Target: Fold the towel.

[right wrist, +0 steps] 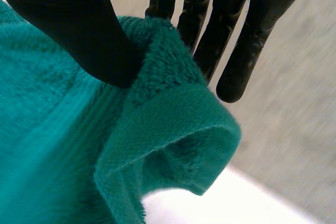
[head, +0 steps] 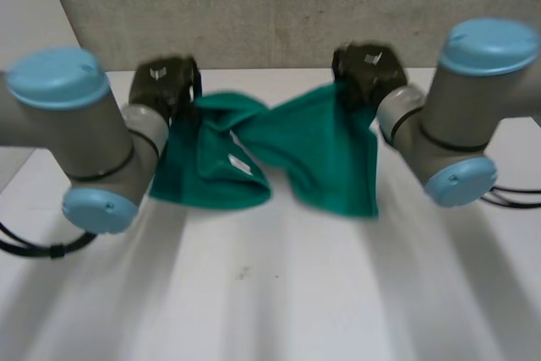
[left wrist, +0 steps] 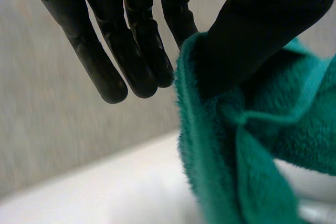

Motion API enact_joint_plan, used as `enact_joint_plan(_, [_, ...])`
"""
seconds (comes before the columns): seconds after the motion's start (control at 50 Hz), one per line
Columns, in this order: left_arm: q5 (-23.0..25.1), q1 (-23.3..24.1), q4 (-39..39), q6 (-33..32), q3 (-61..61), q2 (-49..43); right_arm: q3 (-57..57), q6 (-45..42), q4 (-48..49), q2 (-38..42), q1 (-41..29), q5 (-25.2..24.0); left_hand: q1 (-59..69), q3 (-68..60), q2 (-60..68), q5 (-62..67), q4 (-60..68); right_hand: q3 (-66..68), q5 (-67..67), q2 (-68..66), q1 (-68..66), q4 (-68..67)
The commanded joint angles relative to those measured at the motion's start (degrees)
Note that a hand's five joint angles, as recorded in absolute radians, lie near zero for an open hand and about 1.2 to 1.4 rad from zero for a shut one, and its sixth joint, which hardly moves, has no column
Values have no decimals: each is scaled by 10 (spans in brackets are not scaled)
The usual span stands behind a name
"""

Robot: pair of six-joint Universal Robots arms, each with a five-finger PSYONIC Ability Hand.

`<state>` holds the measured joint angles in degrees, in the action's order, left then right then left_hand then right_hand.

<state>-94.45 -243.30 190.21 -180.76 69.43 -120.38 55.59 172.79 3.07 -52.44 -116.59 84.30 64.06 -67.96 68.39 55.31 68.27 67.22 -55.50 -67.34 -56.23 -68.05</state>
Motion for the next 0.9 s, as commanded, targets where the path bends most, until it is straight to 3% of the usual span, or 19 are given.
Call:
enact_joint_plan(0.02, [44, -1, 13, -12, -13, 71, 129, -46, 137, -121, 11, -11, 159, -120, 116, 147, 117, 128, -145, -127, -238, -120])
enact_joint_plan(0.12, [46, -1, 9, -13, -6, 82, 227, -132, 121, -180, 6, -87, 159, -120, 116, 147, 117, 128, -145, -127, -238, -120])
enact_joint_plan(0.14, [46, -2, 8, -13, -4, 83, 261, -173, 96, -197, 5, -128, 159, -120, 116, 147, 117, 128, -145, -127, -238, -120])
enact_joint_plan(0.2, [46, -1, 5, -13, 3, 85, 304, -244, 40, -208, 8, -178, 159, -120, 116, 147, 117, 128, -145, -127, -238, -120])
enact_joint_plan(0.22, [46, -1, 4, -13, 4, 85, 325, -299, -19, -205, 9, -198, 159, -120, 116, 147, 117, 128, -145, -127, -238, -120])
enact_joint_plan(0.26, [46, 0, 3, -13, 11, 84, 334, -364, -88, -196, 9, -196, 159, -120, 116, 147, 117, -50, 33, 52, -60, 59])
enact_joint_plan(0.28, [46, 0, 3, -13, 11, 84, 334, -400, -123, -189, 10, -192, 159, -120, 116, 147, 117, -183, 166, 184, 73, 191])
enact_joint_plan(0.3, [46, 1, 2, -13, 17, 84, 322, -461, -178, -170, 12, -175, 159, -120, 116, 147, 117, -401, 384, 402, 291, 409])
enact_joint_plan(0.32, [46, 2, 1, -13, 18, 84, 311, -486, -204, -161, 14, -167, 159, -120, 116, 147, 117, -501, 484, 503, 392, 510])
enact_joint_plan(0.36, [46, 5, 0, -13, 21, 83, 286, -492, -221, -149, 19, -143, 159, -120, 116, 147, 117, -572, 555, 573, 462, 580])
enact_joint_plan(0.38, [46, 8, -1, -13, 23, 82, 272, -481, -220, -144, 20, -131, 159, -120, 116, 147, 117, -572, 555, 573, 462, 580])
enact_joint_plan(0.42, [46, 12, -1, -13, 23, 83, 228, -372, -189, -139, 24, -113, 159, -120, 116, 147, 117, -572, 555, 573, 462, 580])
enact_joint_plan(0.58, [46, 27, -18, -13, 33, 106, 179, -80, -100, -150, 42, -127, 159, -120, 116, 147, 117, -572, 555, 573, 462, 580])
enact_joint_plan(0.66, [46, 28, -30, -13, 40, 132, 151, -6, -104, -150, 42, -126, 159, -120, 116, 147, 117, -572, 555, 573, 462, 580])
enact_joint_plan(0.8, [48, 38, -48, -15, 42, 175, 109, 50, -114, -105, 36, -133, 159, -120, 116, 147, 117, -572, 555, 573, 462, 580])
enact_joint_plan(0.9, [48, 50, -60, -33, 43, 200, 17, 105, -144, -17, 35, -186, 159, -120, 116, 147, 117, -572, 555, 573, 462, 580])
